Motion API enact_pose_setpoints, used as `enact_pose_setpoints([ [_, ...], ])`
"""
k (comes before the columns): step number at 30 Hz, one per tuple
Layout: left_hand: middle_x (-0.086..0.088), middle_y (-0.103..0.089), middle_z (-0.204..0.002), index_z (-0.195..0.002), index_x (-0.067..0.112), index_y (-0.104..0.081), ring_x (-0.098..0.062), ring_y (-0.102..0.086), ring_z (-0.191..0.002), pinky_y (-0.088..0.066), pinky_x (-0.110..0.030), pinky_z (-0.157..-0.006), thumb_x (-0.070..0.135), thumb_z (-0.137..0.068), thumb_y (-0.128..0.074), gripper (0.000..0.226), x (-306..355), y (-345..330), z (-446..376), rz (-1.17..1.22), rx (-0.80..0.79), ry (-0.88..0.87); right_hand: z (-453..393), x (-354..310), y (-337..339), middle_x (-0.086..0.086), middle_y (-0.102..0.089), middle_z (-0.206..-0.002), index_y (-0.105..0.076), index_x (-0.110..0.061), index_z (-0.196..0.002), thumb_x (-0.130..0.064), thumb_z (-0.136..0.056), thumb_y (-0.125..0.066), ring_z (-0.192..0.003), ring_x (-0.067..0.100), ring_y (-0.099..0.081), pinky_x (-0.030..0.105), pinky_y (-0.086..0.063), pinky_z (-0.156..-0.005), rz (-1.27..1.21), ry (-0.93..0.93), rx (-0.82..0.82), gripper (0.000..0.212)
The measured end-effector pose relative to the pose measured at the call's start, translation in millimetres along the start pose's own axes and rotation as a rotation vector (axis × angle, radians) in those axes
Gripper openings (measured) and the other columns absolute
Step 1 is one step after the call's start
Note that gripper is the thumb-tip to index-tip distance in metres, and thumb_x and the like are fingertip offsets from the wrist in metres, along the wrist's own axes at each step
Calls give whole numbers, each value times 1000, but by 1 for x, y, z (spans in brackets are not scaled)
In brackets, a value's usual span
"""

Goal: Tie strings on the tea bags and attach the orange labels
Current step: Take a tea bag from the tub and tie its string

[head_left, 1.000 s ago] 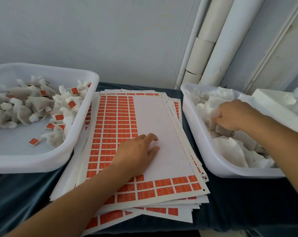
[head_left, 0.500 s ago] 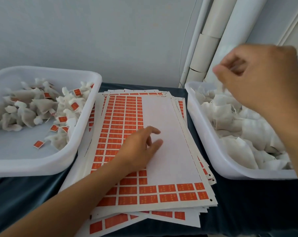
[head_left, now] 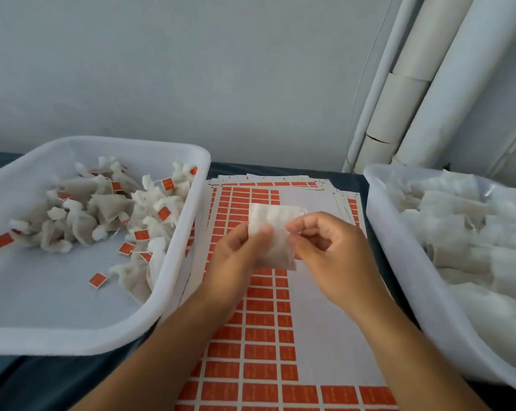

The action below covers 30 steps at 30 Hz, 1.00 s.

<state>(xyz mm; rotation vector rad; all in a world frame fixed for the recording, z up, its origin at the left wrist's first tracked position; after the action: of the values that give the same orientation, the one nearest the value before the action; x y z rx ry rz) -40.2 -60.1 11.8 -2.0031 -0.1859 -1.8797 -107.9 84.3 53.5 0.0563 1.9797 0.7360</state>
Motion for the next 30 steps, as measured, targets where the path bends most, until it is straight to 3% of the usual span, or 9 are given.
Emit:
enact_pose_setpoints([
  [2,9,-76,-106,-119,33,-66,-19,-75,-98,-62,-46,-88,57,-84,-63,42,-4,2,-3,-170,89,-26,-3,15,-4,-31,-70,-94,-67,-41,-93,-33,-92,-73,-93,-9,-67,5,-51,-67,-42,-34,-41,11],
  [5,15,-75,-100,-113,36,-66,-12,-75,-93,-64,-38,-83,58,-80,-60,40,-8,2,-7,-234,138,-28,-2,31,-8,-28,-71,-97,-68,-41,-96,-39,-91,-73,-94,-4,-69,9,-55,-71,-110,-41,-89,7],
  [8,17,-75,-98,-110,39,-66,-9,-75,-91,-64,-31,-78,64,-78,-58,42,-13,5,-12,-270,157,-11,-2,43,-7,-26,-70,-106,-63,-45,-101,-58,-82,-68,-98,1,-71,15,-58,-73,-194,-82,-68,23],
  [11,18,-74,-95,-108,39,-65,-7,-75,-88,-63,-27,-72,68,-75,-58,44,-18,7,-13,-316,174,9,-5,52,-3,-26,-71,-107,-60,-43,-107,-61,-75,-68,-91,5,-75,20,-61,-69,-294,-182,-2,38],
  [15,20,-74,-93,-108,37,-66,-6,-74,-87,-61,-21,-67,65,-77,-59,42,-17,5,-13,-337,167,9,-14,49,-3,-18,-72,-103,-57,-44,-125,-54,-89,-66,-80,4,-75,17,-59,-64,-261,-282,-95,39],
  [21,18,-73,-88,-103,33,-68,-6,-74,-84,-58,-16,-62,60,-81,-60,36,-12,4,-12,-401,201,-7,-25,42,4,-19,-71,-80,-70,-33,-92,-52,-96,-57,-68,-1,-71,25,-61,-65,74,-105,-83,23],
  [27,16,-73,-84,-98,33,-68,-4,-74,-78,-60,-20,-62,53,-92,-64,22,-14,2,-24,-535,209,67,-18,52,7,-17,-69,-74,-66,-33,-83,-43,-98,-58,-74,-4,-68,17,-56,-66,160,-76,-29,20],
  [30,17,-70,-88,-101,36,-62,-1,-71,-78,-54,-13,-57,51,-96,-61,16,-12,0,-32,-632,189,59,-17,56,16,-13,-69,-70,-70,-28,-83,-36,-98,-60,-67,4,-70,20,-57,-61,41,-149,-46,21],
])
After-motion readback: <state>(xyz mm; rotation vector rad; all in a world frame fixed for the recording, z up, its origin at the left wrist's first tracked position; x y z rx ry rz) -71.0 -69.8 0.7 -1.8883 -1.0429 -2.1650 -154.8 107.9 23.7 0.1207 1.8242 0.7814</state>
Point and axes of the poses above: each hand's wrist, its own z-axis away from the middle knuckle, its own y-axis out of the back of the hand, x = y × z, the point moved 3 cm from there along -z, towards the middle knuckle
